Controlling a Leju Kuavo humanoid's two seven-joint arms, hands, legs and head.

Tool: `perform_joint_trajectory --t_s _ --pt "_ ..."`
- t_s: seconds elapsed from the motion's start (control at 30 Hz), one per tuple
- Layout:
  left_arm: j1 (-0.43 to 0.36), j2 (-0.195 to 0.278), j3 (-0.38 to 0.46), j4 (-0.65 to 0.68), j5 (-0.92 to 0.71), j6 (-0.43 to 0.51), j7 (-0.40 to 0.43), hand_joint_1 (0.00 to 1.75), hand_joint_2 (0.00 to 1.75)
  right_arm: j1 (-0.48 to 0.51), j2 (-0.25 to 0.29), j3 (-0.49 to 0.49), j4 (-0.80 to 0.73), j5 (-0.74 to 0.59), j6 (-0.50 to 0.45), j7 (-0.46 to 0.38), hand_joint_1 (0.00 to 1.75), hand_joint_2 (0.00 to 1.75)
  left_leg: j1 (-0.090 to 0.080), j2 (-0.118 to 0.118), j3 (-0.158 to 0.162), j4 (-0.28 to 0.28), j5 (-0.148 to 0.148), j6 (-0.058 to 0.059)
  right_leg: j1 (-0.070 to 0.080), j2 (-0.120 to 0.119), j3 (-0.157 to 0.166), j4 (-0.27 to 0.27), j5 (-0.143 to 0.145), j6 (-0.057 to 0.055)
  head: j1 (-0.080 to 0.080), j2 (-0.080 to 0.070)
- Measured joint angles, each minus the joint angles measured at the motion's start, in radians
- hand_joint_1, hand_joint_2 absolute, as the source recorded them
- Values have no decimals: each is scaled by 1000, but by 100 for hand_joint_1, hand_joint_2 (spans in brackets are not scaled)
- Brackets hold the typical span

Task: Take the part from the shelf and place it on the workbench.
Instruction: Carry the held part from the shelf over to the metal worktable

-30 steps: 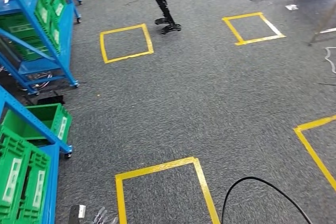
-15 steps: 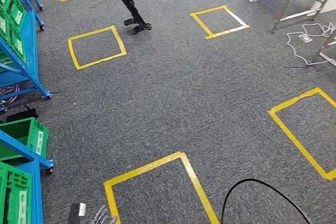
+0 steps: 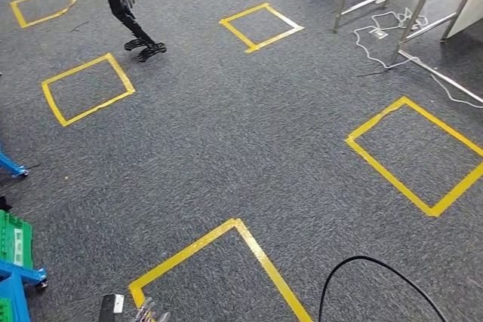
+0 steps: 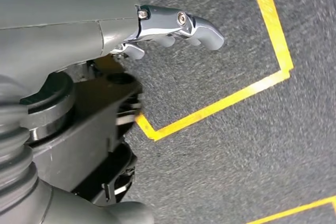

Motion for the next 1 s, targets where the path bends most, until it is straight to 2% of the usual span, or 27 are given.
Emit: perform_joint_trajectory --t_s 0.07,0.1,0.13,0.17,0.2,0.27,0.3,0.33,0.37,0.4,0.43,0.5,0.53,0.57,0.6,0.63,0.67,0.7,0.73,0.77,0.8,0.83,0.87,0.9,0.93,0.97,1.0 --pt "0 0 0 0 0 -1 0 0 175 0 0 2 0 2 0 -2 175 175 4 -43 26 -62 9 5 -2 24 -10 0 5 14 -2 0" --pt "-1 -1 0 0 0 -2 0 0 175 1 0 3 -1 3 0 -3 175 175 3 -41 27 -67 8 10 -4 36 -16 -2 9 21 -2 0" --pt "-1 -1 0 0 -1 -3 0 0 175 2 0 4 -2 4 0 -5 175 175 2 -27 26 -67 10 17 -7 44 -20 -6 13 28 -3 0" --pt "-2 -1 0 0 -1 -3 0 0 175 4 0 5 -3 5 0 -5 175 175 2 -14 27 -69 12 25 -6 31 -25 -2 10 32 -2 0" --pt "-3 -2 0 0 -1 -4 0 0 175 4 0 7 -4 6 0 -5 175 175 2 0 27 -72 14 32 -4 4 -36 18 -4 36 2 0" --pt "0 -2 0 0 -1 -5 0 0 175 3 0 9 -6 8 0 -6 175 175 -1 31 28 -74 14 43 0 -66 -82 122 -66 40 10 0" --pt "2 -2 0 0 -1 -5 0 0 175 2 0 10 -6 9 0 -7 175 175 -4 47 28 -74 13 46 1 -85 -113 193 -101 42 13 0" --pt "3 -1 0 0 -2 -4 0 0 175 1 0 11 -6 10 0 -7 175 175 -5 64 28 -73 12 47 1 -92 -139 251 -124 43 15 0" --pt "4 -1 0 0 -3 -4 -1 0 175 1 0 11 -6 11 0 -7 175 175 -7 80 29 -73 11 47 1 -96 -149 279 -130 44 15 0" --pt "3 0 0 0 -3 -3 -1 0 175 1 0 11 -6 12 0 -7 175 175 -7 95 32 -73 9 47 1 -99 -138 267 -116 44 16 0" --pt "3 0 0 0 -4 -3 -3 0 175 0 0 12 -7 14 0 -7 175 175 -7 109 35 -73 7 45 1 -106 -107 215 -87 43 16 0" --pt "1 0 0 0 -6 -3 -8 0 175 -2 0 15 -9 16 0 -7 175 175 -11 131 45 -71 -1 37 5 -151 -25 77 -35 37 17 0" --pt "1 1 0 0 -8 -4 -10 0 175 -3 0 17 -10 17 0 -7 175 175 -14 140 49 -71 -4 33 9 -169 1 30 -22 31 16 0" --pt "0 2 0 0 -9 -5 -11 0 175 -4 0 18 -11 18 0 -8 175 175 -17 148 52 -70 -6 28 12 -181 12 9 -19 24 16 0" --pt "0 3 0 0 -11 -8 -10 0 175 -4 0 18 -11 18 0 -8 175 175 -18 157 53 -70 -7 23 15 -177 11 6 -21 17 16 0" --pt "-1 5 0 -1 -11 -11 -7 0 175 -4 0 18 -12 18 0 -8 175 175 -17 167 55 -72 -8 19 15 -163 7 5 -19 10 15 0" --pt "-1 6 0 -1 -11 -14 -3 0 175 -4 0 18 -12 18 0 -8 175 175 -16 164 56 -71 -11 13 14 -152 6 2 -17 5 15 0" --pt "-2 8 0 -2 -11 -17 1 0 175 -4 0 19 -12 18 0 -8 175 175 -14 148 52 -58 -23 7 11 -141 6 0 -14 -2 14 0" --pt "-2 10 0 -2 -11 -18 3 0 175 -5 0 20 -12 18 0 -8 175 175 -12 124 37 -25 -46 2 8 -130 7 -3 -11 -7 12 0" --pt "-1 13 0 -2 -12 -18 4 0 175 -5 0 22 -13 18 0 -8 175 175 -11 97 11 30 -77 -2 5 -119 6 -4 -9 -10 10 0" --pt "2 15 0 -2 -13 -17 4 0 175 -5 0 23 -13 18 0 -8 175 175 -10 80 -23 99 -110 -5 4 -106 5 -4 -8 -12 9 0" --pt "4 17 0 -2 -14 -17 4 0 175 -5 0 23 -13 17 0 -8 175 175 -10 74 -57 162 -133 -7 3 -93 4 -4 -8 -13 8 0" --pt "6 19 0 -2 -15 -16 4 0 175 -4 0 24 -13 17 0 -8 175 175 -9 72 -80 201 -138 -8 3 -79 4 -4 -7 -13 8 0" --pt "6 21 0 -2 -16 -16 4 0 175 -4 0 24 -13 17 0 -8 175 175 -8 70 -86 204 -122 -9 2 -64 4 -4 -7 -13 8 0" --pt "6 23 0 -2 -18 -16 4 0 175 -4 0 24 -13 17 0 -8 175 175 -7 66 -74 168 -88 -9 1 -49 5 -4 -6 -11 8 0" --pt "6 24 0 -2 -18 -16 4 0 175 -4 0 24 -13 17 0 -8 175 175 -3 51 -48 108 -47 -10 -1 -34 5 -4 -5 -8 8 0" --pt "6 25 0 -2 -19 -16 4 0 175 -5 0 24 -13 17 0 -8 175 175 1 25 -18 40 -14 -11 -1 -20 4 -1 -4 -2 7 0"
